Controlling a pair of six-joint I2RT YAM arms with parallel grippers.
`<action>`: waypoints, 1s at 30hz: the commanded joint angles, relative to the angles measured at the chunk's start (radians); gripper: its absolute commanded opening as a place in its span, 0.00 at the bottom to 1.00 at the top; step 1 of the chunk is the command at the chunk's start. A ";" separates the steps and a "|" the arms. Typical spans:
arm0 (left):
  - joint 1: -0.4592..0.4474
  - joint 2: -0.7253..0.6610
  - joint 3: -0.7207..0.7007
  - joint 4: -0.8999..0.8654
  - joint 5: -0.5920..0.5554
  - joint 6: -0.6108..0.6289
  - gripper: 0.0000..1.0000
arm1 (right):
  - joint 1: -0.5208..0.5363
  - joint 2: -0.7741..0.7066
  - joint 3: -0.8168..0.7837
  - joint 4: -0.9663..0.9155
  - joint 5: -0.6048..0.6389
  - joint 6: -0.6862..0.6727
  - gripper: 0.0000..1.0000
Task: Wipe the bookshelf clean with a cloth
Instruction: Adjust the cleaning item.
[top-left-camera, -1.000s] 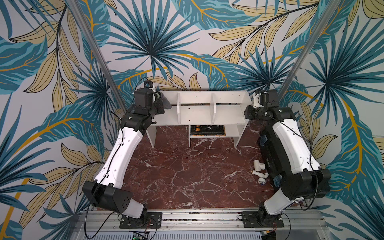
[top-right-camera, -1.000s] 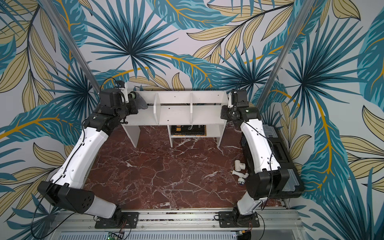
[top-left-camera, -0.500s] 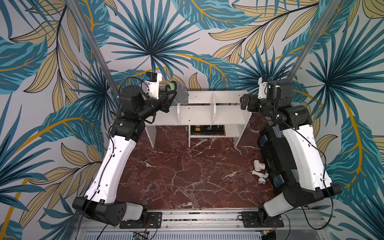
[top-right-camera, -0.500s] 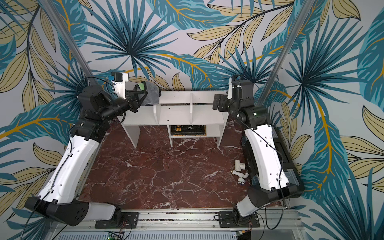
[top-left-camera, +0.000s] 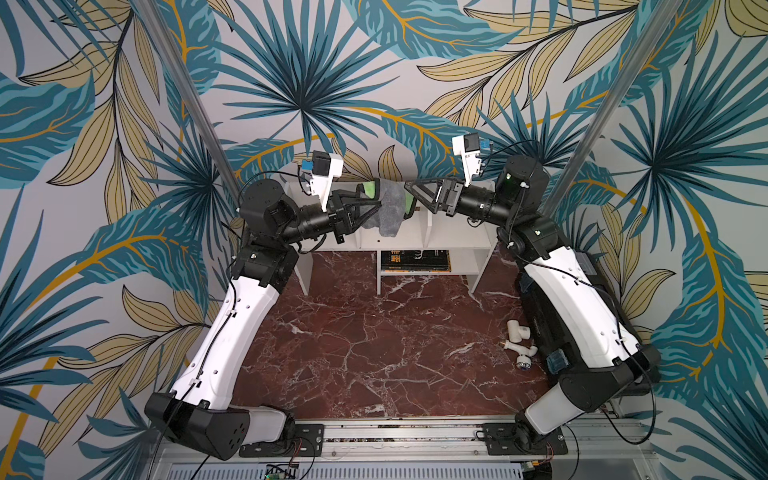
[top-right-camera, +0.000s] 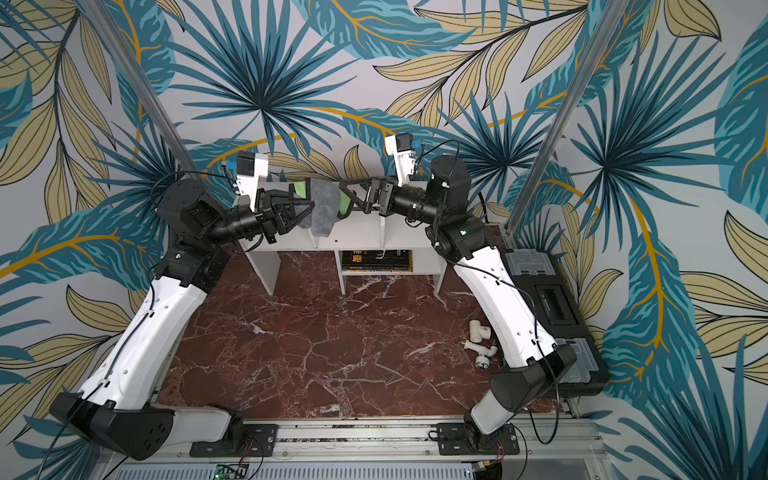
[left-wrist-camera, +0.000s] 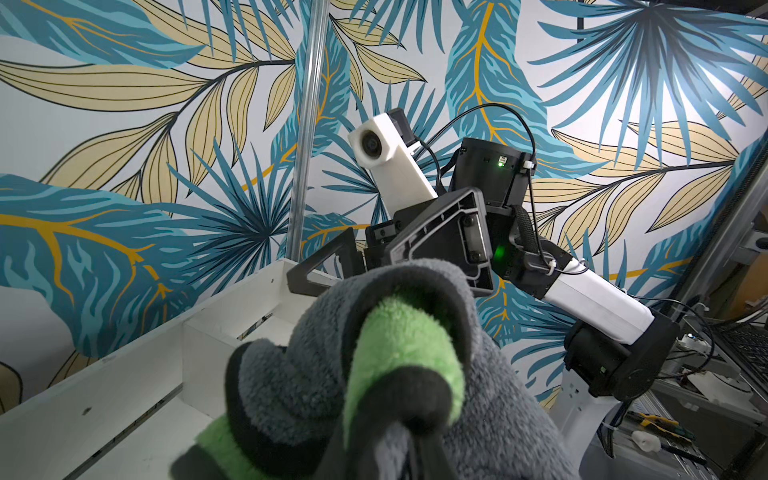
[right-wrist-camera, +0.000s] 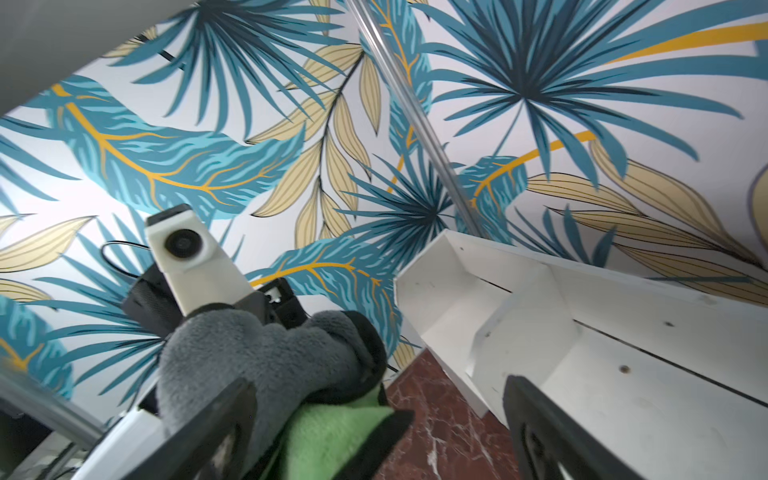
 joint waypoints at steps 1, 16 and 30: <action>-0.004 -0.007 -0.027 0.040 0.025 0.000 0.00 | 0.025 0.002 -0.019 0.164 -0.116 0.092 0.97; -0.004 0.018 -0.004 -0.095 -0.096 0.105 0.04 | 0.071 0.017 0.023 -0.016 -0.039 -0.025 0.44; 0.197 -0.042 0.023 -0.272 -0.778 0.114 0.75 | 0.071 0.216 0.339 -0.334 0.316 -0.168 0.00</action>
